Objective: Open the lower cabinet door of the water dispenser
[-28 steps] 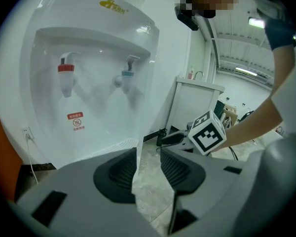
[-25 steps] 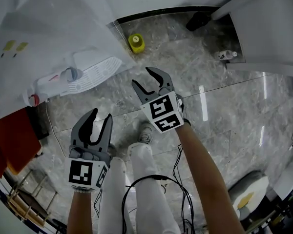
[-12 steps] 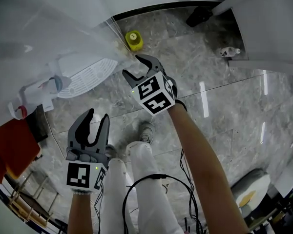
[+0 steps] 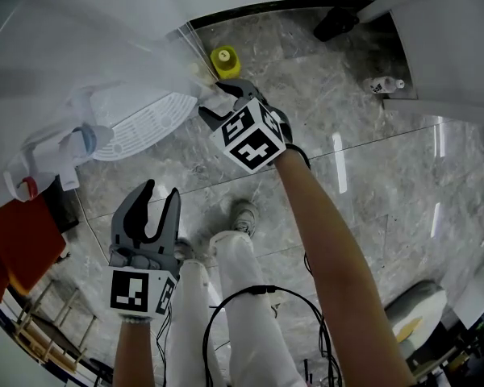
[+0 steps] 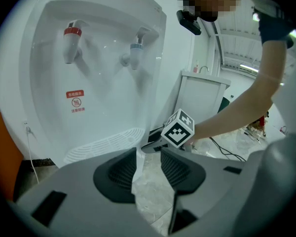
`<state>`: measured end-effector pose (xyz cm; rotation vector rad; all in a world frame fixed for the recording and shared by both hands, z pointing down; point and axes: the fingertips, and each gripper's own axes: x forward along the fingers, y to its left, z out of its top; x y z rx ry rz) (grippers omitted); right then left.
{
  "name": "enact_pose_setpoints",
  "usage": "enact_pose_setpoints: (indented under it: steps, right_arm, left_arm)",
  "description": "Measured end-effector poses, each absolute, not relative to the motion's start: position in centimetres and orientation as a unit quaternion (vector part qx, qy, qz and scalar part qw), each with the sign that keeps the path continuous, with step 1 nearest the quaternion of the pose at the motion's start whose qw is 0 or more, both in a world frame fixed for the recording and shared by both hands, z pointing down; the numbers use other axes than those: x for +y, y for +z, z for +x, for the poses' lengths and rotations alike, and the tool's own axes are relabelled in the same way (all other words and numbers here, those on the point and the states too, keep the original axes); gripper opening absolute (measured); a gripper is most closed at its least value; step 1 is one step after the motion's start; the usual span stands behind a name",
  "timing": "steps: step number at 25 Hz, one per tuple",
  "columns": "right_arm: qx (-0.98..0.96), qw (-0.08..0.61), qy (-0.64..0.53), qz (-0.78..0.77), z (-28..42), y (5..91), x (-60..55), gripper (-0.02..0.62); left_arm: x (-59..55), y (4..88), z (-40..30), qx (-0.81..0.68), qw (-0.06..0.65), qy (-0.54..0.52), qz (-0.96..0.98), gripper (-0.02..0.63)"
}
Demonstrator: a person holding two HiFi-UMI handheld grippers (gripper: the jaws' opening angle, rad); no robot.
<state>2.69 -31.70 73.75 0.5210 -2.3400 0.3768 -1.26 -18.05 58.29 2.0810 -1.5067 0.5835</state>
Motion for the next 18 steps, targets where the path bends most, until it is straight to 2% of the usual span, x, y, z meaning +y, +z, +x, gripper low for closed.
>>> enact_pose_setpoints:
  steps: [18]
  right_arm:
    - [-0.894,0.349,0.165,0.227,2.6,73.9,-31.7,0.209]
  left_arm:
    - [-18.0,57.3,-2.0,-0.569,0.242,0.204,0.759,0.152]
